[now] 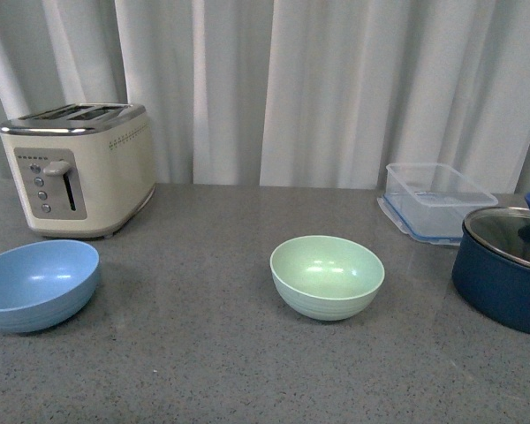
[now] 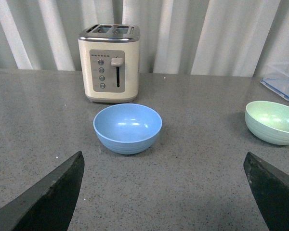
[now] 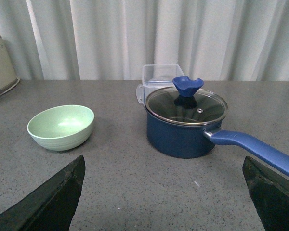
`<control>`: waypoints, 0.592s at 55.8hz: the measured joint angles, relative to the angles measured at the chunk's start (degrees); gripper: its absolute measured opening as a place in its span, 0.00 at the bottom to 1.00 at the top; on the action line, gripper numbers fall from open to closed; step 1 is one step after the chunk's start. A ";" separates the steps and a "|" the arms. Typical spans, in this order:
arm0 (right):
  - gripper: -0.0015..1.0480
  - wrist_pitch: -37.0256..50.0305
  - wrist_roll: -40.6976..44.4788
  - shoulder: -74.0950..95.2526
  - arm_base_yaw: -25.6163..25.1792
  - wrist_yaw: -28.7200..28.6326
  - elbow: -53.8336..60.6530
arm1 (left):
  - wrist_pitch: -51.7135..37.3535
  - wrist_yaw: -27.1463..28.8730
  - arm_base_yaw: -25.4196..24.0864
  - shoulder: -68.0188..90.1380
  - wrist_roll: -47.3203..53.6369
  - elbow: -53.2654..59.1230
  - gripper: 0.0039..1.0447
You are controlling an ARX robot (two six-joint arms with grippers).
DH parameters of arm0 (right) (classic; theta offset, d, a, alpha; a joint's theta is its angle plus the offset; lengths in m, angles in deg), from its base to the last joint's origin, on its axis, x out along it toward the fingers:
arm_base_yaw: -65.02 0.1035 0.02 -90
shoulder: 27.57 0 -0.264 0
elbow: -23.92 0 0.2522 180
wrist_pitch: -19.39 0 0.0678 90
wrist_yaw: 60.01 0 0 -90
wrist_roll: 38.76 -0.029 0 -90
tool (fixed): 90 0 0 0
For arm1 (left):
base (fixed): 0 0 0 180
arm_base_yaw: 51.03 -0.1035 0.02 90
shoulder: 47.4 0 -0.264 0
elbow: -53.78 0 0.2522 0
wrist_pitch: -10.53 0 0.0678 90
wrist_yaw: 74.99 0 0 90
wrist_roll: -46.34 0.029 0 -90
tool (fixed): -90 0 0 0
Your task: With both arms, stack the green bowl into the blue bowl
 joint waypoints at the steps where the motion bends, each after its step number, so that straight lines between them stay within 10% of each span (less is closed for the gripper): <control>1: 0.90 0.00 0.00 0.00 0.00 0.00 0.00 | 0.00 0.00 0.00 0.00 0.00 0.00 0.94; 33: 0.90 0.00 0.00 0.00 0.00 0.00 0.00 | 0.00 0.00 0.00 0.00 0.00 0.00 0.94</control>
